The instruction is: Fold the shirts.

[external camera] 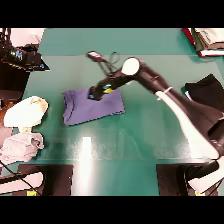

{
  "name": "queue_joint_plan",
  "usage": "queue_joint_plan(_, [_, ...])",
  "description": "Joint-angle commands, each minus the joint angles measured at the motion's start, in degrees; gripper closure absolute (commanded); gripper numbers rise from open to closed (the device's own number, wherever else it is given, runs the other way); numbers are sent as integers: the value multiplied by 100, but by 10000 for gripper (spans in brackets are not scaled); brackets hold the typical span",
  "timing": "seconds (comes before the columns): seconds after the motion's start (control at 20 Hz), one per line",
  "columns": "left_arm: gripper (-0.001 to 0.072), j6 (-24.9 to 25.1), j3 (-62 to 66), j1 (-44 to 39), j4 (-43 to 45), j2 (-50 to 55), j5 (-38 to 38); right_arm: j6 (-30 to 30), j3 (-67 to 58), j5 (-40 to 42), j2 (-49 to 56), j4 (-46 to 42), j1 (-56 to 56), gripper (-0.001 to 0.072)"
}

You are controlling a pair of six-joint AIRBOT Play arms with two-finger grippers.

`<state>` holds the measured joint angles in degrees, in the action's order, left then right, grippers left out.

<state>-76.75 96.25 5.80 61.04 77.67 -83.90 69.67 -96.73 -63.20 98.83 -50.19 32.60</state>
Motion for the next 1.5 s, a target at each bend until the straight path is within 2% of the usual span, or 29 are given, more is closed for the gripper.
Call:
queue_joint_plan(0.0, [682, 28, 0, 4, 7, -4, -13, 173, 1043, -356, -389, -20, -1088, 75])
queue_joint_plan(0.05, [683, 26, 0, 4, 2, -4, -11, 199, 1248, -413, -354, 149, -1416, 4])
queue_joint_plan(0.3, [682, 26, 0, 4, 0, 0, 0, 275, 1499, -531, 413, 1344, -2240, 21])
queue_joint_plan(0.5, [682, 26, 0, 4, -2, 0, -9, 280, 839, -848, 1270, 1497, -1926, 21])
queue_joint_plan(0.65, [682, 28, 0, 4, 0, 0, -13, 275, 356, -883, 1709, 1884, -1543, 50])
queue_joint_plan(0.75, [682, 28, 0, 4, 0, 0, -13, 273, 140, -846, 1867, 2076, -1296, 117])
queue_joint_plan(0.85, [682, 28, 0, 4, 0, 2, -13, 192, -13, -769, 1906, 2061, -1086, 244])
queue_joint_plan(0.95, [682, 28, 0, 4, 0, 2, -15, -144, -184, -723, 1902, 2057, -957, 628])
queue_joint_plan(1.0, [682, 28, 0, 7, 0, 0, -17, -352, -302, -739, 1902, 2055, -940, 691])
queue_joint_plan(1.2, [682, 26, 0, 4, -2, 0, -155, -367, -737, -1062, 1624, 1729, -1202, 694])
queue_joint_plan(1.35, [682, 28, 0, 4, 0, 0, -203, -317, -739, -1331, 938, 920, -2006, 694])
queue_joint_plan(1.45, [682, 22, 0, -11, 0, 0, -210, -76, -737, -1506, 483, 243, -2741, 694])
